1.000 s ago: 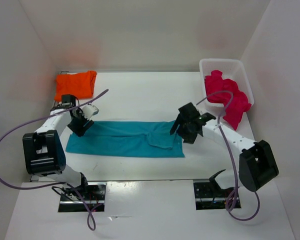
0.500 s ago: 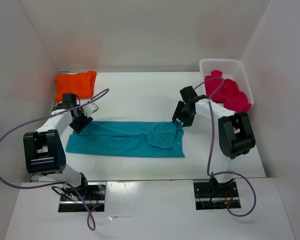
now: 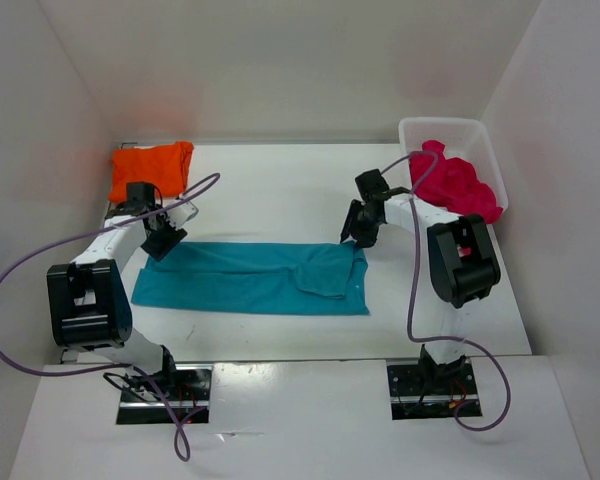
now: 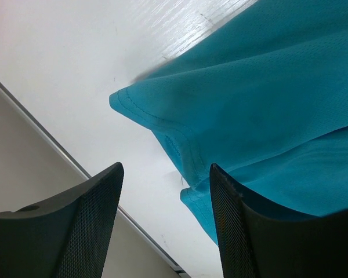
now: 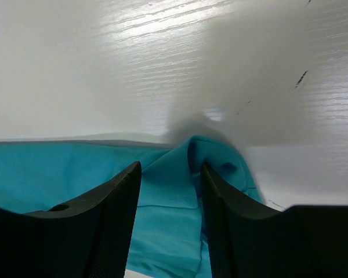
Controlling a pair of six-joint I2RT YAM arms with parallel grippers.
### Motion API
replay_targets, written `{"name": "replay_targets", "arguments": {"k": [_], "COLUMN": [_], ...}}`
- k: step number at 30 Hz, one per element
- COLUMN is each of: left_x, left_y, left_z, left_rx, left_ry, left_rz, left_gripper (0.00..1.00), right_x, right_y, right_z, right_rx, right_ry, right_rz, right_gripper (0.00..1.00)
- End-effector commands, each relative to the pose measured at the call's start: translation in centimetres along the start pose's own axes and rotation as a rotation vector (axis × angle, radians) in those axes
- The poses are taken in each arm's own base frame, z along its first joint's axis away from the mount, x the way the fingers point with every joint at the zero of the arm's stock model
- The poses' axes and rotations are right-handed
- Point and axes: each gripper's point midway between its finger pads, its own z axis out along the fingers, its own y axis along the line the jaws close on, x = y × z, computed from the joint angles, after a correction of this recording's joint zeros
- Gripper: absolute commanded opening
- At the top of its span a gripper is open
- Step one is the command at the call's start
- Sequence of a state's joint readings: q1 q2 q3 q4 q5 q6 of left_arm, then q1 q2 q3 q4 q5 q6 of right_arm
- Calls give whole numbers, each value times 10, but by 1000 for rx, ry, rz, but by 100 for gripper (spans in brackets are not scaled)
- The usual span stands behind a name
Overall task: Fold and stack the t-shirts
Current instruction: Fold the other side of the tshirt into a rectangle
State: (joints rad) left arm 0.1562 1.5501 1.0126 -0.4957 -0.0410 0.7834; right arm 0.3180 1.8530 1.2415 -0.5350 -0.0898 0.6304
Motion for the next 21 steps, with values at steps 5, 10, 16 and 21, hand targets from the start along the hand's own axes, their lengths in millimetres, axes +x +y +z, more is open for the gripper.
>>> {"name": "replay_targets", "arguments": {"k": [5,10,16,21], "left_x": [-8,-7,2,9], "left_y": [2,-10,-29,-41], "left_z": [3,10,5,8], "left_rx": [-21,15,121,157], "left_ry": [-15,4,29,49], "left_rz": [26,65,132,179], "left_gripper": [70,70,70,73], "right_x": [-18,-28,-40,-57], "right_y": [18,18,15,16], "right_z": [5,3,0,-6], "right_rx": [-56,-55,-58,-106], "right_ry": [-31,-60,-95,-142], "right_rz": [-28,-12,24,83], "right_gripper": [42,24,0,0]}}
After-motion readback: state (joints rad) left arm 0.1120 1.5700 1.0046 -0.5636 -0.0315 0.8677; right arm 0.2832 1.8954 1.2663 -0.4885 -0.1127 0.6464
